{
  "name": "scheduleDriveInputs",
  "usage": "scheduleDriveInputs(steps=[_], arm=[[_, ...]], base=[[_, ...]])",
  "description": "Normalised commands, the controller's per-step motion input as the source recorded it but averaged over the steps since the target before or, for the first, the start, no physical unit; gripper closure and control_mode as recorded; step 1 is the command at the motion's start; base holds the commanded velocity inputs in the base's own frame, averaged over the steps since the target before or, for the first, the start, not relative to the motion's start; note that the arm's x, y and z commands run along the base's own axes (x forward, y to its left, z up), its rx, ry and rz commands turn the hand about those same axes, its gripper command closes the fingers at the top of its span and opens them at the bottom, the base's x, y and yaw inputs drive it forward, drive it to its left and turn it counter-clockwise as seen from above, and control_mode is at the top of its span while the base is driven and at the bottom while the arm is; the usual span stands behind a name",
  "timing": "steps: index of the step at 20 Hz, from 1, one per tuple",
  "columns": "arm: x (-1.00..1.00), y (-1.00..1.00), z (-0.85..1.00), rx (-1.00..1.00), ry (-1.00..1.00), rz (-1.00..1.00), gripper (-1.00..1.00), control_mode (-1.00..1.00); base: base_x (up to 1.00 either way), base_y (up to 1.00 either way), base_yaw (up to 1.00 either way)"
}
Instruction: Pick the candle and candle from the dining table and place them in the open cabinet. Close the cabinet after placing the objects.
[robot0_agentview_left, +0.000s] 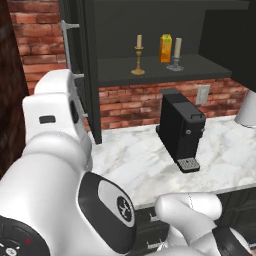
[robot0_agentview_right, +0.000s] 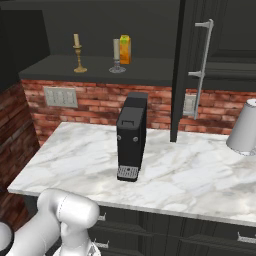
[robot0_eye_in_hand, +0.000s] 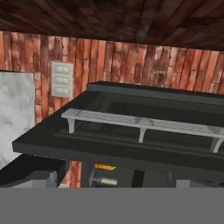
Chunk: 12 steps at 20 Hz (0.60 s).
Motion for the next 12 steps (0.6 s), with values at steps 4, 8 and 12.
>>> scheduleDriveInputs(steps=[4,8,12], arm=[[0.24,0.09,-0.05,0.00,-0.13,0.00,-1.00,-1.00],[0.28,0.08,-0.10,0.00,-0.09,0.00,-1.00,-1.00],[0.21,0.00,-0.06,0.00,-0.05,0.00,-1.00,-1.00]], base=[[0.00,0.00,0.00],[0.00,0.00,0.00],[0.00,0.00,0.00]])
